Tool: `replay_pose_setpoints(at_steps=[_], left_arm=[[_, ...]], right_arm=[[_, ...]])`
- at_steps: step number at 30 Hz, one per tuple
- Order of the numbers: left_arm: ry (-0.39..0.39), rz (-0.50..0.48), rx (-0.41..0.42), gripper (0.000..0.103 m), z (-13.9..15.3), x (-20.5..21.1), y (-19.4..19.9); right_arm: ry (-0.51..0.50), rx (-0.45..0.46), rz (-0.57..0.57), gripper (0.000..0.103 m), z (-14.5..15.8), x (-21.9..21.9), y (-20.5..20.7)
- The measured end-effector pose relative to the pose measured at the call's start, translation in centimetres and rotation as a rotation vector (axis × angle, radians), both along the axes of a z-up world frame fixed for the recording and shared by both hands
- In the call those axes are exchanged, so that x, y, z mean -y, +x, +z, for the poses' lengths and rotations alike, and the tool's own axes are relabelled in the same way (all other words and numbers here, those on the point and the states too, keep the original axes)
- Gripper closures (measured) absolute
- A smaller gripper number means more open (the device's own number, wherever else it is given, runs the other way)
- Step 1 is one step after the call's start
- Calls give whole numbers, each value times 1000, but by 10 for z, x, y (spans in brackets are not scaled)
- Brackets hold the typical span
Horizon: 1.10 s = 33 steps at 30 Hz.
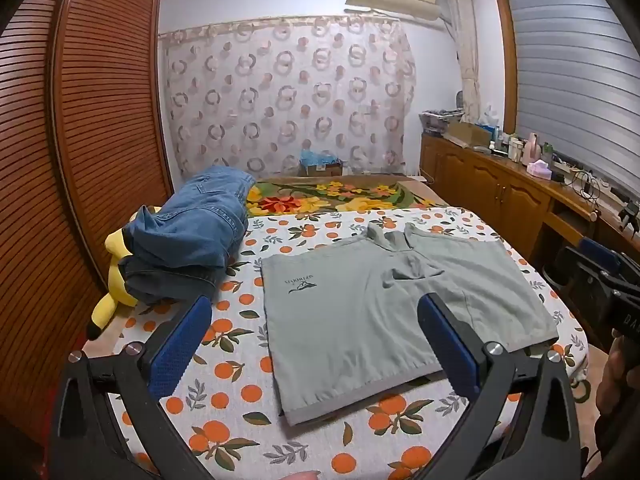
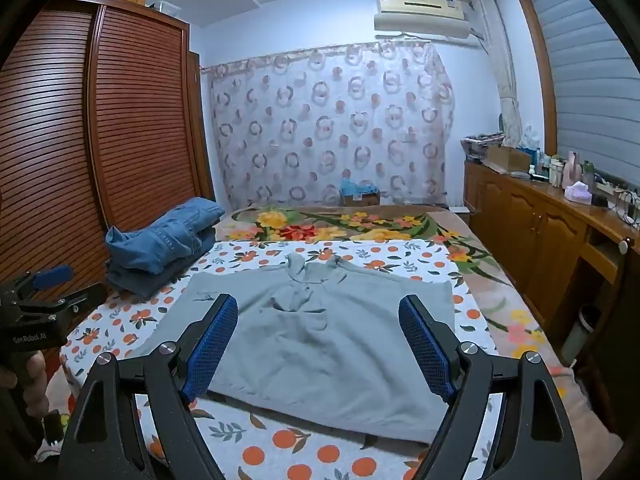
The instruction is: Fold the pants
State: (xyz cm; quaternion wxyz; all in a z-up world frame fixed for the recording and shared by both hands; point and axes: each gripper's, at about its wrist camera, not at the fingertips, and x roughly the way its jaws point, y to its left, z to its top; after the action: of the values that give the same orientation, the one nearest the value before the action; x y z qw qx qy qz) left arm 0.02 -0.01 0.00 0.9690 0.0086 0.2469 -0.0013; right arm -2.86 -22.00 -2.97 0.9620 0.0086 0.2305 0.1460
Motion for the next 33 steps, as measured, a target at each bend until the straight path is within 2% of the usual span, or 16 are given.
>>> replay_pose_setpoints(at_steps=[33], left_arm=[[-5, 1, 11, 0, 0, 0, 0]], right_arm=[[13, 1, 6, 19, -1, -1, 0]])
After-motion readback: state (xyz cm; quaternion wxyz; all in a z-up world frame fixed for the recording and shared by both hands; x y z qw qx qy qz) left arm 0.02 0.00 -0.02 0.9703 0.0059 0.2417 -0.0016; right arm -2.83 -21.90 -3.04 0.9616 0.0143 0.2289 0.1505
